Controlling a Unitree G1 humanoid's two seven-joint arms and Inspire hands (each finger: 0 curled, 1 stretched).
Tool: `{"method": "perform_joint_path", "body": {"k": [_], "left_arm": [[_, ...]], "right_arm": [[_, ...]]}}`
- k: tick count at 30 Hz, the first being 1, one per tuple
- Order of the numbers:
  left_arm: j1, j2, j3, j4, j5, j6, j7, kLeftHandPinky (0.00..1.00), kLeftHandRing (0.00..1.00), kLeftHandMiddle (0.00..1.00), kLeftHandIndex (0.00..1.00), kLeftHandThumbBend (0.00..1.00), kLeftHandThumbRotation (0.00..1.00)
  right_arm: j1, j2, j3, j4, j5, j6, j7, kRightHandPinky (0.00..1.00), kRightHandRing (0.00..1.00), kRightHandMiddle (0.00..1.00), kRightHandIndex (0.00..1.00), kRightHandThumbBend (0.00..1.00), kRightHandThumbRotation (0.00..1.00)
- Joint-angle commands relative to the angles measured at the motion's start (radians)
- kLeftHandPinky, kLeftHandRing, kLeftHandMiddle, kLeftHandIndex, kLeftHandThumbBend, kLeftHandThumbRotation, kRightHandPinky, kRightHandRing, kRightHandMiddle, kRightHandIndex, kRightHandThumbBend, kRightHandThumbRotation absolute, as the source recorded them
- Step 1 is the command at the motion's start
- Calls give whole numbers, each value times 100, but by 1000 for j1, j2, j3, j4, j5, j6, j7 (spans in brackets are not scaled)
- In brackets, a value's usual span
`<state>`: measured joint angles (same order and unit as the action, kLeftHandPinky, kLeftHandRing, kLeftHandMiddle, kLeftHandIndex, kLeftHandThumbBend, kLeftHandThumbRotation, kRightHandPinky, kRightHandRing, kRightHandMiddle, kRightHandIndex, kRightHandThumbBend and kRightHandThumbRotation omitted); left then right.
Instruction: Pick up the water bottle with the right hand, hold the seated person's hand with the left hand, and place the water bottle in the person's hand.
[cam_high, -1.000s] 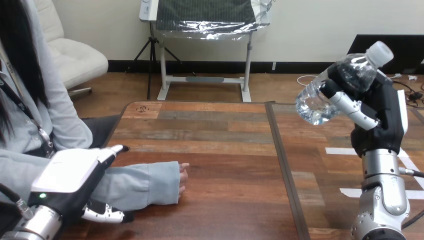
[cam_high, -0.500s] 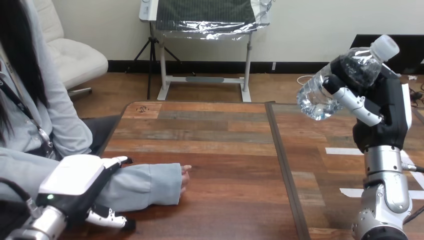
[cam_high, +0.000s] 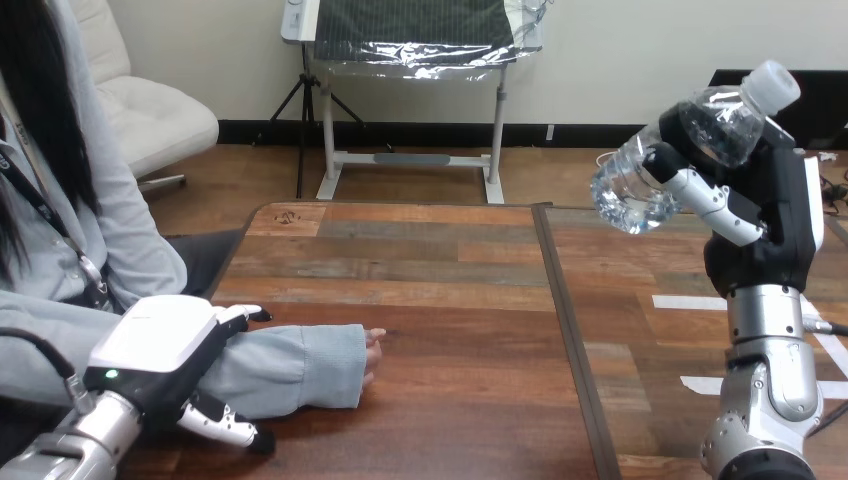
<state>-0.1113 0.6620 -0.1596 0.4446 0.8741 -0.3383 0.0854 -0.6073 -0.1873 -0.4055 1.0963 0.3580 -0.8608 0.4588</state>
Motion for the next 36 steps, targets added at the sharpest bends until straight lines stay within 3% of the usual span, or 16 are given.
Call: {"method": "perform_joint_path", "body": {"k": [1,16,36], "left_arm": [[-68,-3,-52,72,17,16,26,72,76,79,83,100,40],[-145,-26,-125,206,13,9,101,67,69,74,78,100,36],[-222,-55,-198,304,8,16,163,47,50,55,59,91,5]], "right_arm": [[-37,17,7,-82,14,-35,8,24,29,41,43,64,0],[0,41,17,-159,16,-25,18,24,30,41,43,67,0],[59,74,42,-271,32,9,54,23,28,40,41,69,0]]}}
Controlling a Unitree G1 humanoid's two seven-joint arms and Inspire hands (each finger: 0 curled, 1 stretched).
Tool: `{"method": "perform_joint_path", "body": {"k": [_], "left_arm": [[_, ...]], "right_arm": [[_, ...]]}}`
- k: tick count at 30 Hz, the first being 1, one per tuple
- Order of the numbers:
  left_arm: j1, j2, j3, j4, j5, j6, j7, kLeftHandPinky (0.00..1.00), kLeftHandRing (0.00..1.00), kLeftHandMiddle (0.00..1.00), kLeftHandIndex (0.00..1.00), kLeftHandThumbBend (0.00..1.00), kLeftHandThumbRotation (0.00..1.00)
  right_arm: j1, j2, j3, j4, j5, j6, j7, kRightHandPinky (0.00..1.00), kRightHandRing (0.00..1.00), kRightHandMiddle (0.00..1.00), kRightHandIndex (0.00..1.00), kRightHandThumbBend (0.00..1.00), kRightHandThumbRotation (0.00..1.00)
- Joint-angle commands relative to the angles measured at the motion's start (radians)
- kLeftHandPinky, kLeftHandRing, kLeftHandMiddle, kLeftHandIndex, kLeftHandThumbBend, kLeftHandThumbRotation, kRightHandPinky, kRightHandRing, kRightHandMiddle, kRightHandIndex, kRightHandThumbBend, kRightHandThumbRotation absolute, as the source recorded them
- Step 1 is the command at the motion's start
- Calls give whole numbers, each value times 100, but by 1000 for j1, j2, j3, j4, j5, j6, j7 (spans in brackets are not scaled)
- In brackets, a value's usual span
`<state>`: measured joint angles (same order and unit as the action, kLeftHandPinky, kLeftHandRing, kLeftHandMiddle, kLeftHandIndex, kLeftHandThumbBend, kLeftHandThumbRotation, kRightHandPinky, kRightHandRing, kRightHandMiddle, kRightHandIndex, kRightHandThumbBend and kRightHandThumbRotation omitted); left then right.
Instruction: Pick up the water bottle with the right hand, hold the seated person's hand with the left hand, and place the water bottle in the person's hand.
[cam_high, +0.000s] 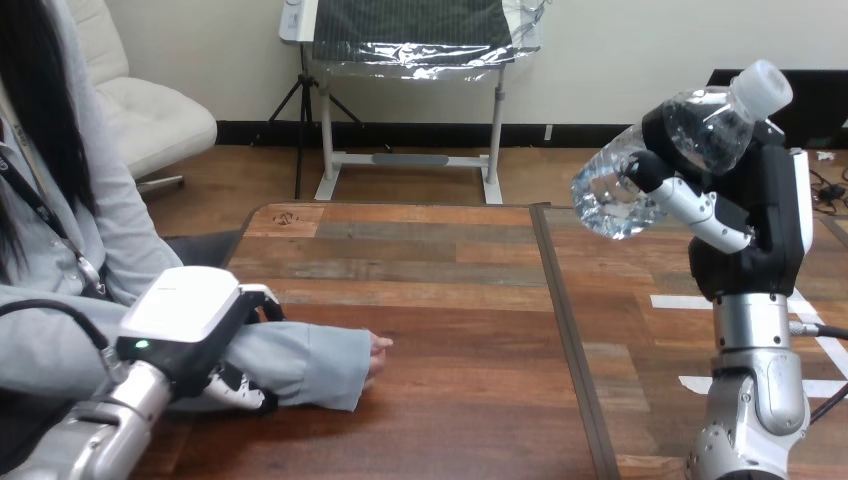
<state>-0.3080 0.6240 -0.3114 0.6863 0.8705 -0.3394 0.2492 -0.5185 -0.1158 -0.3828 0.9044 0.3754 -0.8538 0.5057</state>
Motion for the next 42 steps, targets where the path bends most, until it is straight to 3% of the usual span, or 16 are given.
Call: {"method": "perform_joint_path", "body": {"k": [1,18,24,42], "left_arm": [[-28,-19,-47,64,9,17,-1,46,50,54,59,91,4],[-60,-27,-57,85,-39,0,-33,39,41,45,48,82,0],[-65,-26,-61,88,-44,-12,-16,37,39,44,49,81,0],[-57,-20,-47,62,-76,-38,-20,31,33,38,40,79,0]], "right_arm": [[-26,4,22,-85,10,-1,4,23,28,40,41,69,0],[4,30,53,-155,26,34,9,25,30,41,41,72,0],[6,40,58,-173,37,50,19,25,31,41,41,72,0],[2,46,77,-181,11,51,-13,24,30,40,41,74,0]]}}
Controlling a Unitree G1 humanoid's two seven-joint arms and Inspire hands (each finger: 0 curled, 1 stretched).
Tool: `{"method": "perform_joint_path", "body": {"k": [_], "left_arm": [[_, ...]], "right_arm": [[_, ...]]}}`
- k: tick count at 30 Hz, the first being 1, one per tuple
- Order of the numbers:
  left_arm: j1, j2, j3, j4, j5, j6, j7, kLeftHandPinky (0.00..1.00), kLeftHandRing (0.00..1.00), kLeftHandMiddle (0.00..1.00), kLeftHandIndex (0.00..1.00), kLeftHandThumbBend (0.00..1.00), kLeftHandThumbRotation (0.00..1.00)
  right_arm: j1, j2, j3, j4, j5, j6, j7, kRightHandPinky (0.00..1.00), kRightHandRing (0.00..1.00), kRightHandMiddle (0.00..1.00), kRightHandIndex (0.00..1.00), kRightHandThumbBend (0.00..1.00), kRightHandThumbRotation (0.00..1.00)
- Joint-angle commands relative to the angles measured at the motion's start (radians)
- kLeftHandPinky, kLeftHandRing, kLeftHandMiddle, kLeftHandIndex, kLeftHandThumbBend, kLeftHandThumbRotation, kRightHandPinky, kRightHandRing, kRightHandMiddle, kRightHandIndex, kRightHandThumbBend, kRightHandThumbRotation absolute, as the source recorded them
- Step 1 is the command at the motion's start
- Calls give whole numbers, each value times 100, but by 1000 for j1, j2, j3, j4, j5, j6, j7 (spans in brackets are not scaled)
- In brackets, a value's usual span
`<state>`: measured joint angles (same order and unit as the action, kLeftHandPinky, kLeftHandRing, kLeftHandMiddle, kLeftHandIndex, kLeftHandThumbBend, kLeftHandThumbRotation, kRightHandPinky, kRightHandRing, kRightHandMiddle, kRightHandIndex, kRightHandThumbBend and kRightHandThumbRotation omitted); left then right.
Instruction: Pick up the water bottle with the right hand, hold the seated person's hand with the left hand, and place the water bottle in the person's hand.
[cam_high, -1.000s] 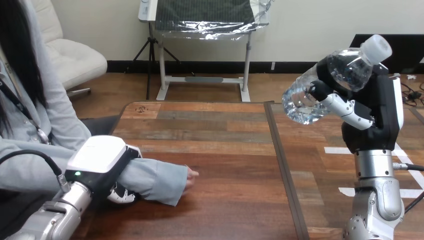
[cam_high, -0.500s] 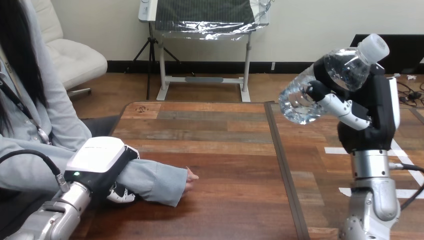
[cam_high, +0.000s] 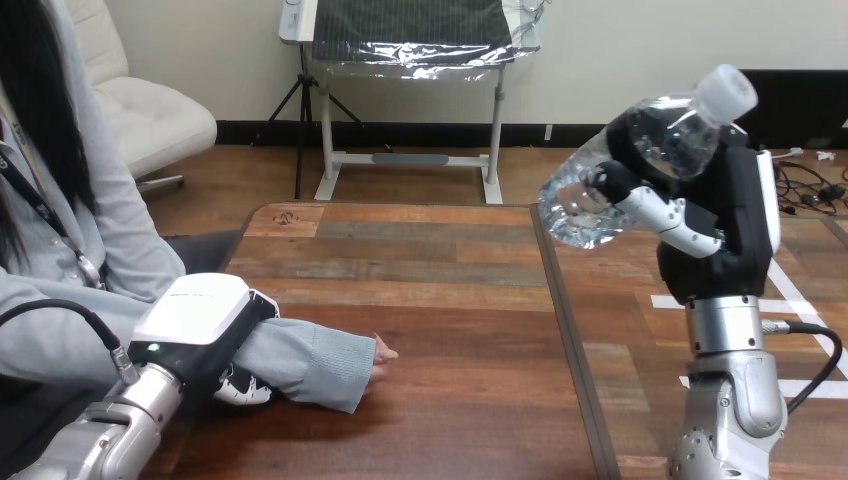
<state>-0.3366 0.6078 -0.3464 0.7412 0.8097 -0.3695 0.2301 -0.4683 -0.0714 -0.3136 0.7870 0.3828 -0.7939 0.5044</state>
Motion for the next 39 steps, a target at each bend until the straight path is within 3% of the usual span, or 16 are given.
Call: {"method": "perform_joint_path", "body": {"k": [1,9,18,20,23,29,35,39], "left_arm": [[-26,-3,-9,2,-20,-11,-3,31,33,37,39,79,0],[-22,1,-5,-9,-35,-29,8,29,30,35,35,79,0],[-11,6,6,-37,-48,-41,17,27,27,32,30,79,0],[-8,8,9,-45,-51,-54,30,27,27,32,30,79,0],[-10,10,10,-37,-50,-91,72,25,26,31,29,80,0],[0,14,21,-77,-66,-88,56,23,25,30,28,79,0],[13,19,35,-132,-86,-81,43,22,25,31,28,79,0],[22,24,47,-173,-104,-76,25,22,26,31,29,80,0]], "right_arm": [[-50,2,9,-63,5,-6,-11,23,30,40,41,75,0],[-62,-1,12,-42,22,1,10,23,29,40,41,76,0],[-71,-1,19,-25,-5,-7,-14,22,28,39,41,76,0],[-74,0,21,-21,-3,-4,-10,22,28,39,41,76,0],[-73,-5,28,-12,-45,-13,-51,23,29,39,41,76,0],[-79,2,34,1,-52,-7,-60,25,30,39,41,77,0],[-87,6,42,23,-39,15,-32,24,28,38,41,75,0],[-99,4,47,69,-60,-8,-28,25,29,38,41,74,0]]}}
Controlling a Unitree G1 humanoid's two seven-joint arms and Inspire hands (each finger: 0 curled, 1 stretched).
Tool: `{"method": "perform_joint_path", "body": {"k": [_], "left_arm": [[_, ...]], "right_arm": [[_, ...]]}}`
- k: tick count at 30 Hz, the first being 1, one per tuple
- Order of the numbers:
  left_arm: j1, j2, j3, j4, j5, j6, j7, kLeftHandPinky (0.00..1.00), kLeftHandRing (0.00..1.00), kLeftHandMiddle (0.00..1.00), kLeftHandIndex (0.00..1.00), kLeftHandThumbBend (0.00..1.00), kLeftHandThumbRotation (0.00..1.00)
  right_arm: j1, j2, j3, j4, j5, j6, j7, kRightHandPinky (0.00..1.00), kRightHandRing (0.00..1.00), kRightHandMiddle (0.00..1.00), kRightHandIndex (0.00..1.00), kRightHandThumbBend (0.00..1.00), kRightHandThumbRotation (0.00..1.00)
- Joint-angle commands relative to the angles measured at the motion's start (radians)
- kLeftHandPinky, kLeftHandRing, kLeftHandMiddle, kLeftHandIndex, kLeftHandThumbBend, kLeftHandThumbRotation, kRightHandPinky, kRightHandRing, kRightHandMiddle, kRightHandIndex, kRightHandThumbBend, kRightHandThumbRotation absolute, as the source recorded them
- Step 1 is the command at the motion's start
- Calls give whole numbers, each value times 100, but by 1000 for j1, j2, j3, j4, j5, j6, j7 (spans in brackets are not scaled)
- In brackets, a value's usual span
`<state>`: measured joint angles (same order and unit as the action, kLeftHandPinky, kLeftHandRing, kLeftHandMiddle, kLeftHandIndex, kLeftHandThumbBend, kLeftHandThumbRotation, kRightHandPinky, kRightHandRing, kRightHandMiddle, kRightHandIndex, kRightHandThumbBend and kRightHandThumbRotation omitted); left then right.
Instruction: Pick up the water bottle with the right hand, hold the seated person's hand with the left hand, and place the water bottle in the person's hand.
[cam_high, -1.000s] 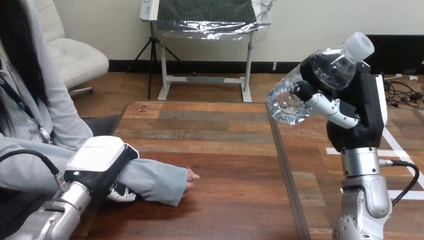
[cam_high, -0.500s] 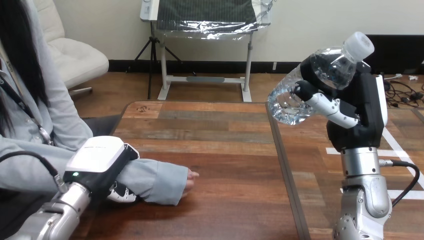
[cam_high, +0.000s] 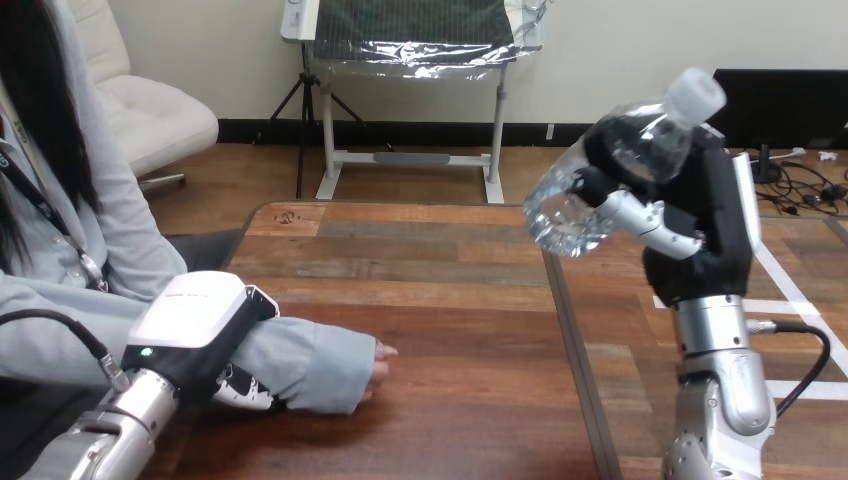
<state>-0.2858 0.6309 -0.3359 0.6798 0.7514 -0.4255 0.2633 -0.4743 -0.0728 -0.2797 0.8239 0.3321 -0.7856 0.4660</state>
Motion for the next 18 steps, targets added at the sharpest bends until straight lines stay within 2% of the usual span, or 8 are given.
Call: {"method": "perform_joint_path", "body": {"k": [1,2,5,8,11,14,17,18], "left_arm": [[-27,1,41,-122,-53,-18,-17,22,26,32,30,80,0],[-25,1,44,-129,-58,-16,-24,22,26,32,30,80,0],[-18,7,56,-160,-71,-22,-36,22,27,32,30,80,0],[-9,4,70,-193,-82,-11,-46,22,27,32,30,80,0],[-9,7,79,-199,-97,-34,-42,22,27,32,30,81,0],[4,6,94,-246,-112,-6,-70,22,27,33,31,81,0],[4,8,104,-251,-121,-36,-56,22,27,33,31,83,0],[7,8,109,-265,-125,-28,-61,22,27,33,31,83,0]], "right_arm": [[-95,6,15,38,-7,-13,16,26,29,38,41,73,0],[-97,7,15,42,-5,-11,20,26,29,38,41,72,0],[-104,-2,25,79,-45,-40,-4,27,30,38,41,72,0],[-114,-3,26,111,-45,-48,24,26,28,37,40,70,0],[-120,-5,33,136,-69,-56,14,25,28,37,41,70,0],[-129,-7,37,171,-89,-72,7,25,28,36,41,70,0],[-136,-7,41,199,-102,-83,4,24,27,36,41,70,0],[-139,-5,42,210,-106,-82,3,24,27,36,41,70,0]]}}
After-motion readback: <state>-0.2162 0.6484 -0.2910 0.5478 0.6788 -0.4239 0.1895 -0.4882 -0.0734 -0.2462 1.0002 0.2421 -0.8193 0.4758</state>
